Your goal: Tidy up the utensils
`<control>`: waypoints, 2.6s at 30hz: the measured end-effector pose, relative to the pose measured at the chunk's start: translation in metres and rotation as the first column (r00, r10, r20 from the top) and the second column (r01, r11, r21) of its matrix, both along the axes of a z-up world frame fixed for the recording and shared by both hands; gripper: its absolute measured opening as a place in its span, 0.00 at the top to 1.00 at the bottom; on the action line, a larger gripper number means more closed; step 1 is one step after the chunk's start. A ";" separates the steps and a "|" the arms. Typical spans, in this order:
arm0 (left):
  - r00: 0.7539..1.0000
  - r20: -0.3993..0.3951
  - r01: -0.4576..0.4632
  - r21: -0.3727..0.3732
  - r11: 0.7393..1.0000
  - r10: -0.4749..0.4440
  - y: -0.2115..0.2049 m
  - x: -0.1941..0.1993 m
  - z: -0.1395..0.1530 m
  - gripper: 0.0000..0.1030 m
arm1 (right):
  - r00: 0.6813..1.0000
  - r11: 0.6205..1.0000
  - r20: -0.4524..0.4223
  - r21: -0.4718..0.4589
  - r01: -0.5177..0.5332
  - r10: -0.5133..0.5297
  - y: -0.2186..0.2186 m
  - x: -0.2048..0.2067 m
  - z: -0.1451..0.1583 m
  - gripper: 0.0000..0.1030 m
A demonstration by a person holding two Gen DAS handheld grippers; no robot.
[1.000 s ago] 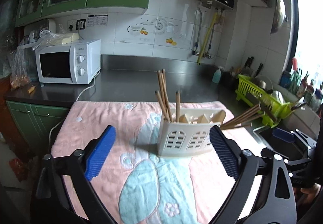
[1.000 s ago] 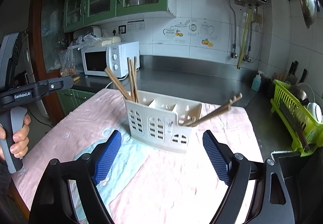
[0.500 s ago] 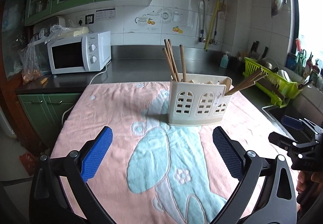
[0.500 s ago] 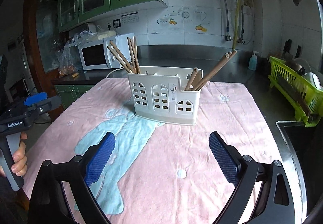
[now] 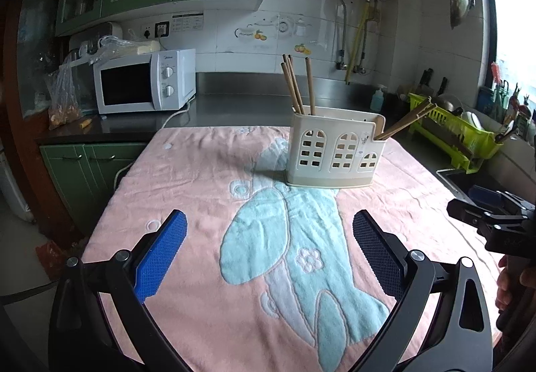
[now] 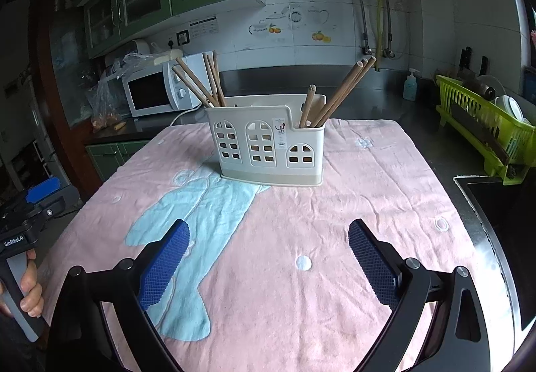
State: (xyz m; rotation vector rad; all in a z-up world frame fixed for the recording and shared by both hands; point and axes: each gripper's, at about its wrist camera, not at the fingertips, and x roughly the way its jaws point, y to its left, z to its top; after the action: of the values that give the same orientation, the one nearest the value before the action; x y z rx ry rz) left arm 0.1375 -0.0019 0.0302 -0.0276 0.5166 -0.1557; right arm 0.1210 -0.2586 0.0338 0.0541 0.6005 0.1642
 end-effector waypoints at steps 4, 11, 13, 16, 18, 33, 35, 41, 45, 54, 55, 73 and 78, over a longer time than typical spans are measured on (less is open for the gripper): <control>1.000 -0.006 -0.012 0.026 1.000 0.013 -0.002 -0.003 -0.002 0.05 | 1.000 1.000 -0.005 -0.014 0.007 -0.007 0.000 -0.001 -0.004 0.10; 0.999 -0.021 -0.024 0.071 0.997 0.026 -0.003 -0.005 -0.009 0.05 | 1.000 1.000 -0.020 -0.008 -0.005 0.005 0.003 0.000 -0.010 0.10; 0.999 -0.022 -0.027 0.081 0.996 0.029 -0.004 -0.005 -0.010 0.05 | 1.000 1.000 -0.021 -0.006 -0.005 0.005 0.003 -0.001 -0.010 0.10; 0.999 -0.023 -0.030 0.084 0.996 0.032 -0.004 -0.006 -0.012 0.05 | 1.000 1.000 -0.019 -0.005 -0.003 0.003 0.004 -0.001 -0.010 0.10; 0.999 -0.026 -0.031 0.084 0.996 0.033 -0.004 -0.005 -0.013 0.05 | 1.000 1.000 -0.019 -0.006 -0.003 0.003 0.003 -0.001 -0.010 0.10; 0.998 -0.045 -0.049 0.073 0.996 0.053 0.001 -0.006 -0.019 0.05 | 1.000 1.000 -0.019 -0.004 -0.011 0.011 0.006 -0.003 -0.013 0.09; 0.998 -0.047 -0.049 0.075 0.996 0.052 0.001 -0.006 -0.019 0.05 | 1.000 1.000 -0.018 -0.004 -0.011 0.011 0.006 -0.003 -0.012 0.09; 0.998 -0.046 -0.050 0.074 0.996 0.053 0.001 -0.006 -0.020 0.05 | 1.000 1.000 -0.018 -0.002 -0.013 0.013 0.007 -0.003 -0.012 0.09; 0.997 -0.046 -0.052 0.072 0.996 0.055 0.001 -0.006 -0.019 0.05 | 1.000 1.000 -0.018 0.000 -0.017 0.017 0.008 -0.004 -0.011 0.09; 0.998 -0.044 -0.050 0.074 0.996 0.053 0.001 -0.007 -0.020 0.05 | 1.000 1.000 -0.020 0.005 -0.023 0.023 0.009 -0.004 -0.010 0.09; 0.998 -0.045 -0.050 0.074 0.996 0.054 0.000 -0.006 -0.020 0.05 | 1.000 1.000 -0.019 0.006 -0.023 0.023 0.009 -0.004 -0.010 0.09; 0.997 -0.042 -0.054 0.074 0.996 0.057 0.001 -0.007 -0.017 0.05 | 0.999 1.000 -0.020 0.012 -0.026 0.026 0.010 -0.003 -0.009 0.09; 0.997 -0.043 -0.055 0.075 0.996 0.058 0.001 -0.007 -0.016 0.05 | 0.999 1.000 -0.020 0.013 -0.027 0.028 0.010 -0.003 -0.009 0.09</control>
State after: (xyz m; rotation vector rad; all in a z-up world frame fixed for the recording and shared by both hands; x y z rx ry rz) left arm 0.1301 -0.0008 0.0138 0.0269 0.5659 -0.0808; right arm 0.1182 -0.2491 0.0246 0.0596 0.6207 0.1943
